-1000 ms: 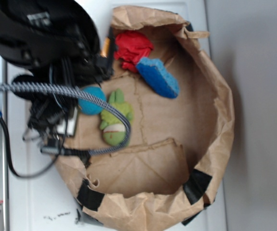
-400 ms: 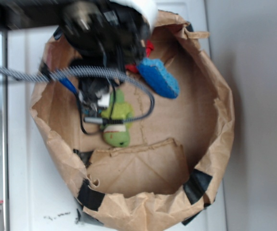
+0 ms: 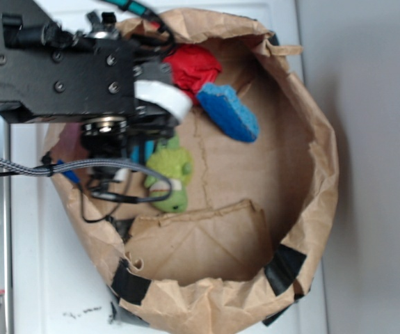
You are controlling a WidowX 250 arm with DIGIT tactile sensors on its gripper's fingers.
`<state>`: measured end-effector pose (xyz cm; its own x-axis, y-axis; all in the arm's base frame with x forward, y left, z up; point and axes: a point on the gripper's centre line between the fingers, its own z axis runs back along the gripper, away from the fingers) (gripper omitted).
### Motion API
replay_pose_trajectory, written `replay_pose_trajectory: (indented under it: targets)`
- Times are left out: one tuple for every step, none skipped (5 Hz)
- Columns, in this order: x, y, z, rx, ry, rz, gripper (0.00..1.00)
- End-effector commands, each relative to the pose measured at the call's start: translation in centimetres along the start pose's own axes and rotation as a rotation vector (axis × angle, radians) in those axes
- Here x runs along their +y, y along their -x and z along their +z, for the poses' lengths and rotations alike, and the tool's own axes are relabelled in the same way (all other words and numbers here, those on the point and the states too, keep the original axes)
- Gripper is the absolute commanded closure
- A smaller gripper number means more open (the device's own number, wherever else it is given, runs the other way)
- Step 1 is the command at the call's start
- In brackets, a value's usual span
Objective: Grab the blue ball.
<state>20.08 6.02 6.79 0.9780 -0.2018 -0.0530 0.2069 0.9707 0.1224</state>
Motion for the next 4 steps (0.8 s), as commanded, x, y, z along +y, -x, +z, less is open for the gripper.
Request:
replay_pose_trajectory:
  targets:
    - [2.2,0.12,-0.51,0.086,0.054,0.044,0.0]
    - [1.61,0.52,-0.35,0.153,0.1,0.061,0.0]
    - [1.58,0.99,0.32,0.142,0.116,0.053,0.0]
    - [1.58,0.99,0.32,0.142,0.116,0.053,0.0]
